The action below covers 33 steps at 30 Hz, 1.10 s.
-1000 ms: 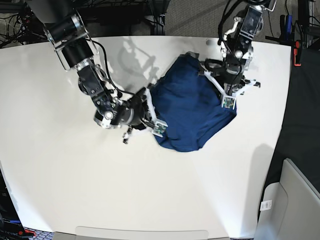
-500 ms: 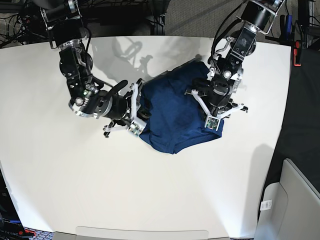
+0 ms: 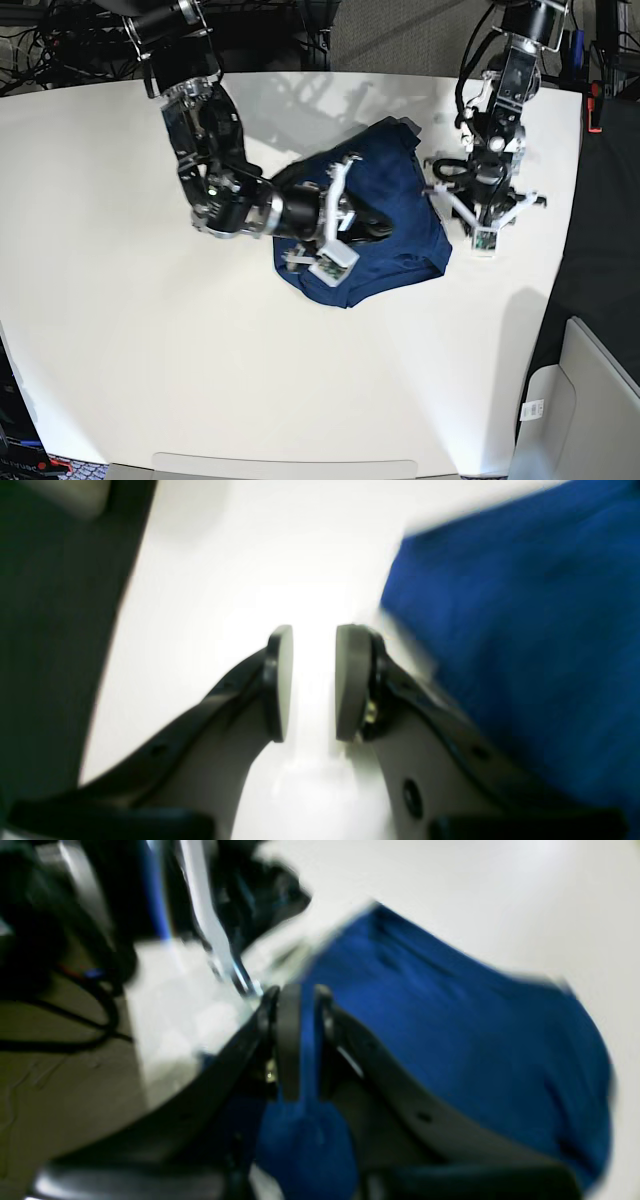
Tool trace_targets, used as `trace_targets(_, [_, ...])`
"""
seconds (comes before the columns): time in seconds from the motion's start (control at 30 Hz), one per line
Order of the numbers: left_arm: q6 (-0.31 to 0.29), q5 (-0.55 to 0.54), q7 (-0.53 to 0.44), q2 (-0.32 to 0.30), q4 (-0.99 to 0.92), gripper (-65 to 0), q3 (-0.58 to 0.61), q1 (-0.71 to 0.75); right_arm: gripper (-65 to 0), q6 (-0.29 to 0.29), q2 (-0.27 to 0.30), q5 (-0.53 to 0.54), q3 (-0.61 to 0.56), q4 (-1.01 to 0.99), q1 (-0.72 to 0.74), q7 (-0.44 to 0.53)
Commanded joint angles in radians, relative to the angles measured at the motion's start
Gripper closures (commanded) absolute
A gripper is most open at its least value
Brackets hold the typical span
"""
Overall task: Fold the T-shirt properly
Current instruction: 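Grasp the bundle with both grippers, then drag the folded bundle with the right gripper toward the right arm's side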
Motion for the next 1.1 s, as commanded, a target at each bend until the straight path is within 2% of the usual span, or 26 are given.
trace_targets(0.0, [0.007,0.011,-0.025,-0.006,0.032,-14.6,-0.035,-0.002,-4.2,0.005,-0.022,0.015,-0.022,-0.016,0.037,0.021])
trace_targets(0.13, [0.007,0.011,-0.025,-0.006,0.067,-14.6,-0.164,0.061,-4.2,0.005,-0.073,0.014,-0.083,-0.119,0.082,0.021])
trace_targets(0.23, [0.009,0.011,-0.025,-0.003,0.098,-14.6,-0.227,0.093,-4.2,0.005,-0.114,0.008,-0.086,-0.223,0.112,0.024])
trace_targets(0.3, [0.009,0.011,-0.025,-0.003,0.116,-14.6,-0.243,0.110,-4.2,0.005,-0.145,-0.034,-0.077,-0.311,0.131,0.032])
trace_targets(0.37, [0.009,0.011,-0.025,-0.003,0.127,-14.6,-0.256,0.127,-4.2,0.005,-0.165,-0.101,-0.077,-0.392,0.143,0.093])
trace_targets(0.47, [0.009,0.011,-0.025,-0.003,0.135,-14.6,-0.289,0.144,-4.2,0.005,-0.165,-0.215,-0.077,-0.510,0.145,0.213])
trace_targets(0.63, [0.009,0.011,-0.029,-0.001,0.136,-14.6,-0.298,0.150,-4.2,0.005,-0.165,-0.312,-0.077,-0.566,0.145,0.265])
trace_targets(0.73, [0.009,0.011,-0.032,-0.003,0.136,-14.6,-0.298,0.169,-4.2,0.005,-0.162,-0.325,-0.076,-0.564,0.146,0.268])
trace_targets(0.8, [0.009,0.011,-0.032,-0.003,0.142,-14.6,-0.298,0.170,-4.2,0.005,-0.139,-0.322,-0.062,-0.564,0.157,0.282])
trace_targets(1.07, [0.009,0.011,-0.029,-0.001,0.216,-14.6,-0.298,0.192,-4.2,0.005,-0.053,-0.329,0.119,-0.564,0.160,0.303])
